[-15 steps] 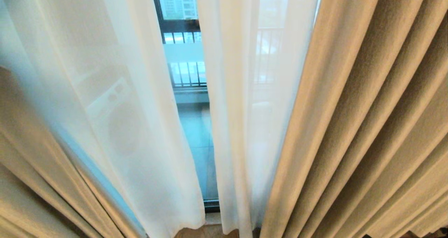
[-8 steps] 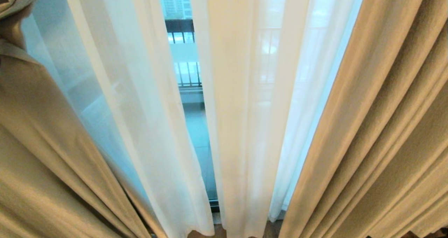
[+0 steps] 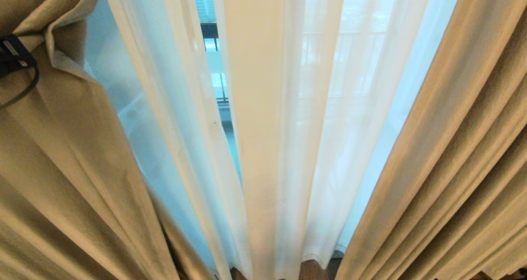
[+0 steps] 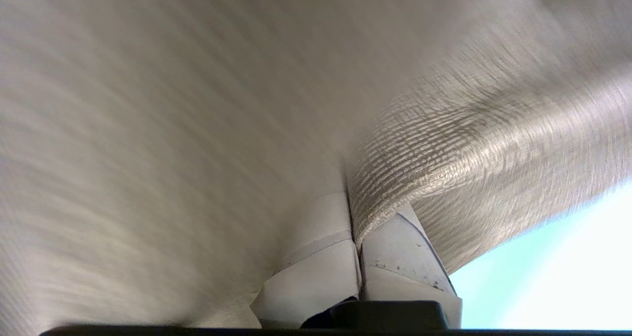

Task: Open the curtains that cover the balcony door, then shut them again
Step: Pull the outer curtains open on both sides

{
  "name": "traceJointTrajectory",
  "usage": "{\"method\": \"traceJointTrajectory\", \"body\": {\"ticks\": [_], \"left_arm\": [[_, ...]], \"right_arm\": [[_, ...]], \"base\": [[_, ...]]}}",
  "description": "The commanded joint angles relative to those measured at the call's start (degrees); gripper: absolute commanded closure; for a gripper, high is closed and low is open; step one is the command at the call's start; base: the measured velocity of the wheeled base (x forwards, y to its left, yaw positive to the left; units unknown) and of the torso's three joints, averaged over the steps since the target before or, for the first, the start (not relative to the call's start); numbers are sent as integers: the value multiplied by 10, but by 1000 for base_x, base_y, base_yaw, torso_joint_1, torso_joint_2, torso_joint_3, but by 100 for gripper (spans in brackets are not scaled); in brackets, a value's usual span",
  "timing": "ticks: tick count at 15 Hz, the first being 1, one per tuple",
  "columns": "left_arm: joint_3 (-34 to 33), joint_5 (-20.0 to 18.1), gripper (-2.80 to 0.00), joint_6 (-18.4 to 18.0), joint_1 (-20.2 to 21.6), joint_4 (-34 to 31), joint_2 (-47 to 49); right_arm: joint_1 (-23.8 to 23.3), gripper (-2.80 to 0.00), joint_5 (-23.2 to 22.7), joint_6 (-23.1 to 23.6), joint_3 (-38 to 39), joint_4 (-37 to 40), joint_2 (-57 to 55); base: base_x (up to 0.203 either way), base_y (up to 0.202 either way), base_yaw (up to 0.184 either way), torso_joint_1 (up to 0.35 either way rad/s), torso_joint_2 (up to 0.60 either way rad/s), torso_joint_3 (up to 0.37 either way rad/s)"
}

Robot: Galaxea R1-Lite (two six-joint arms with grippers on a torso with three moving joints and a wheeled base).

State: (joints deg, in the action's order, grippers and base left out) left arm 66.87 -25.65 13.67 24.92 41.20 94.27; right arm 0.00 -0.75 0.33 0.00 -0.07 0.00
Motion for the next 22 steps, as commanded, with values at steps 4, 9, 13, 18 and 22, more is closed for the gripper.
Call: {"method": "traceJointTrajectory", "body": {"ticks": [4, 9, 13, 18, 22], "left_arm": [[-100, 5, 0, 0, -64, 5, -67], [-125, 2, -280, -2, -80, 2, -90], [-175, 6, -280, -2, -78, 2, -132], [-283, 7, -280, -2, -67, 2, -214], [-343, 10, -280, -4, -66, 2, -261]], "right_arm": [[0, 0, 0, 0, 0, 0, 0], [0, 0, 0, 0, 0, 0, 0], [0, 0, 0, 0, 0, 0, 0], [0, 0, 0, 0, 0, 0, 0], [0, 0, 0, 0, 0, 0, 0]], "base": [[0, 0, 0, 0, 0, 0], [0, 0, 0, 0, 0, 0], [0, 0, 0, 0, 0, 0], [0, 0, 0, 0, 0, 0], [0, 0, 0, 0, 0, 0]]}}
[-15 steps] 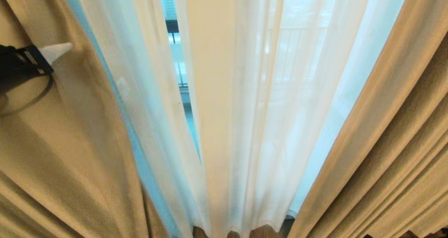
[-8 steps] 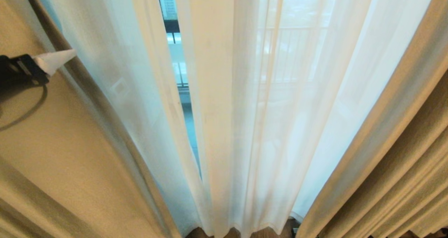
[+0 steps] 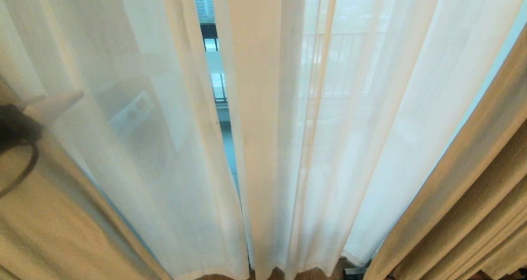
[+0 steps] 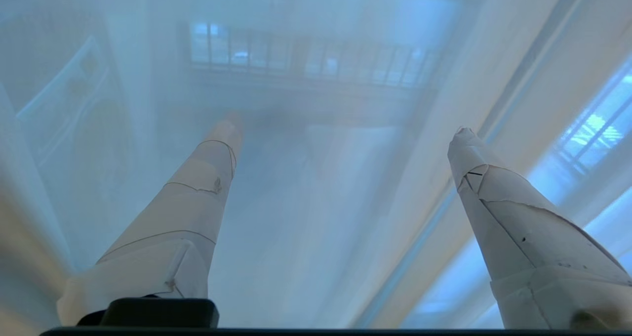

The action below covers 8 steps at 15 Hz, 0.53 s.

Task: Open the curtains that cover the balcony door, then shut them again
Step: Pull the outer curtains open on both sides

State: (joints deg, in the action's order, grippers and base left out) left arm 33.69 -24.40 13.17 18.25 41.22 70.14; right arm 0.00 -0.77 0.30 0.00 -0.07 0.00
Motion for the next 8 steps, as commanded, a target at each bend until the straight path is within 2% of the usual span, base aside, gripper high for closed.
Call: {"method": "traceJointTrajectory", "body": {"ticks": [1, 6, 7, 8], "left_arm": [[-31, 3, -280, -1, 0, 4, -31], [-103, 7, -280, -11, -2, 7, -72], [-119, 5, 0, -12, -3, 8, -83], [-135, 3, 0, -11, -4, 13, -92]], "right_arm": [[0, 0, 0, 0, 0, 0, 0], [0, 0, 0, 0, 0, 0, 0], [0, 0, 0, 0, 0, 0, 0], [0, 0, 0, 0, 0, 0, 0]], "base": [[0, 0, 0, 0, 0, 0], [0, 0, 0, 0, 0, 0], [0, 0, 0, 0, 0, 0], [0, 0, 0, 0, 0, 0]]}}
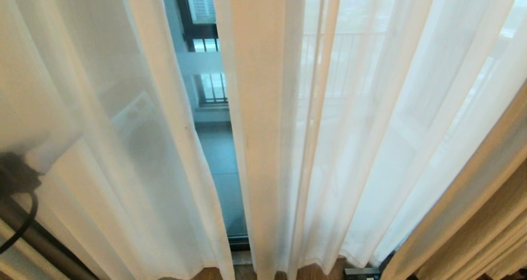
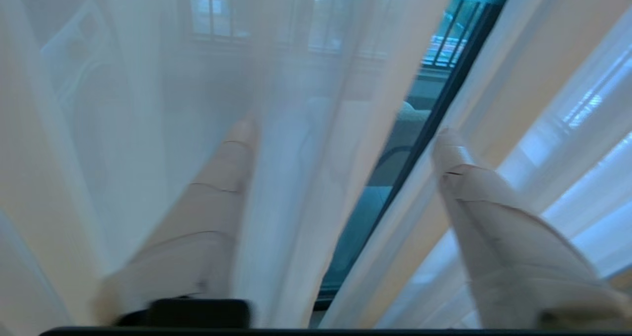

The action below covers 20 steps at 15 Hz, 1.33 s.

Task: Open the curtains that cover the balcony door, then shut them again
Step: Pull the outer curtains open on both sides

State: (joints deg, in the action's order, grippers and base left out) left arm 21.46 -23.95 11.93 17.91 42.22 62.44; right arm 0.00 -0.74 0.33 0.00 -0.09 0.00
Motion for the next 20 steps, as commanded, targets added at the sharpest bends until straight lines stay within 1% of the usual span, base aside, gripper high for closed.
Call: {"method": "traceJointTrajectory", "body": {"ticks": [1, 4, 9, 10, 14, 15, 17, 18, 19, 20], "left_arm": [[-23, -3, 0, 1, -2, 5, -23], [-72, -8, 0, 1, -17, 7, -56], [-126, -8, 0, 1, -46, 1, -86], [-142, -8, 0, 1, -55, 0, -93], [-193, -8, 0, 3, -115, -1, -116], [-205, -8, 0, 3, -117, -6, -135], [-213, -7, 0, 4, -122, -50, -174], [-214, -3, 0, 3, -137, -81, -198], [-214, -1, 0, 2, -153, -128, -222], [-214, 1, 0, 2, -162, -164, -242]], "right_arm": [[0, 0, 0, 0, 0, 0, 0], [0, 0, 0, 0, 0, 0, 0], [0, 0, 0, 0, 0, 0, 0], [0, 0, 0, 0, 0, 0, 0], [0, 0, 0, 0, 0, 0, 0], [0, 0, 0, 0, 0, 0, 0], [0, 0, 0, 0, 0, 0, 0], [0, 0, 0, 0, 0, 0, 0], [0, 0, 0, 0, 0, 0, 0], [0, 0, 0, 0, 0, 0, 0]], "base": [[0, 0, 0, 0, 0, 0], [0, 0, 0, 0, 0, 0], [0, 0, 0, 0, 0, 0], [0, 0, 0, 0, 0, 0], [0, 0, 0, 0, 0, 0], [0, 0, 0, 0, 0, 0], [0, 0, 0, 0, 0, 0], [0, 0, 0, 0, 0, 0], [0, 0, 0, 0, 0, 0], [0, 0, 0, 0, 0, 0]]}}
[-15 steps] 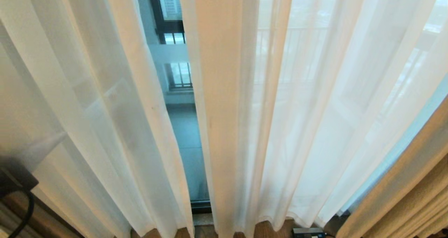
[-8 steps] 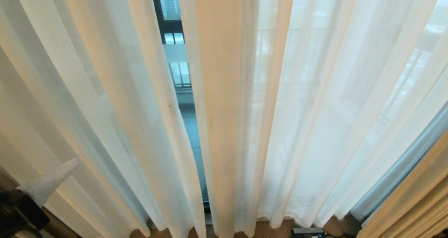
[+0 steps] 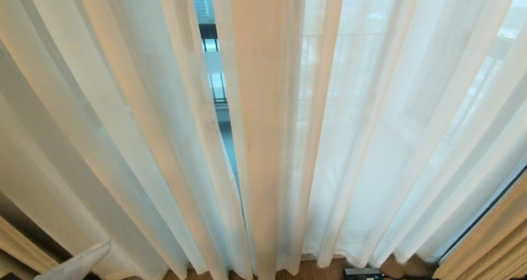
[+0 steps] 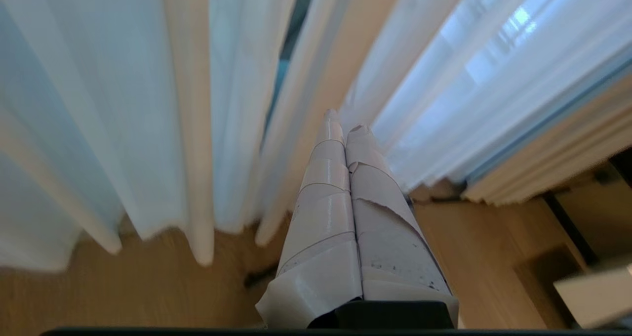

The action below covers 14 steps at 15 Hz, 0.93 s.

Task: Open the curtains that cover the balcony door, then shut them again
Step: Pull the outer curtains open on both sides

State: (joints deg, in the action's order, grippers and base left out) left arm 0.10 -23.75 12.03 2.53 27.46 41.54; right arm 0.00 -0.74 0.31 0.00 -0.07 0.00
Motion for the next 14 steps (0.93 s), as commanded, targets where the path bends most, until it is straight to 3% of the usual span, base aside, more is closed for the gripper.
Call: {"method": "traceJointTrajectory", "body": {"ticks": [1, 4, 5, 8, 10, 14], "left_arm": [[-1, 0, 0, 0, -12, -45, -49], [-1, 20, 0, -1, -16, -134, -136], [-1, 58, 0, -4, -21, -156, -166], [-1, 234, 0, -39, -55, -213, -252], [-1, 240, 0, -75, -49, -244, -278], [-1, 240, 0, -91, -26, -264, -404]], "right_arm": [[0, 0, 0, 0, 0, 0, 0], [0, 0, 0, 0, 0, 0, 0], [0, 0, 0, 0, 0, 0, 0], [0, 0, 0, 0, 0, 0, 0], [0, 0, 0, 0, 0, 0, 0], [0, 0, 0, 0, 0, 0, 0]], "base": [[0, 0, 0, 0, 0, 0], [0, 0, 0, 0, 0, 0], [0, 0, 0, 0, 0, 0], [0, 0, 0, 0, 0, 0], [0, 0, 0, 0, 0, 0], [0, 0, 0, 0, 0, 0]]}}
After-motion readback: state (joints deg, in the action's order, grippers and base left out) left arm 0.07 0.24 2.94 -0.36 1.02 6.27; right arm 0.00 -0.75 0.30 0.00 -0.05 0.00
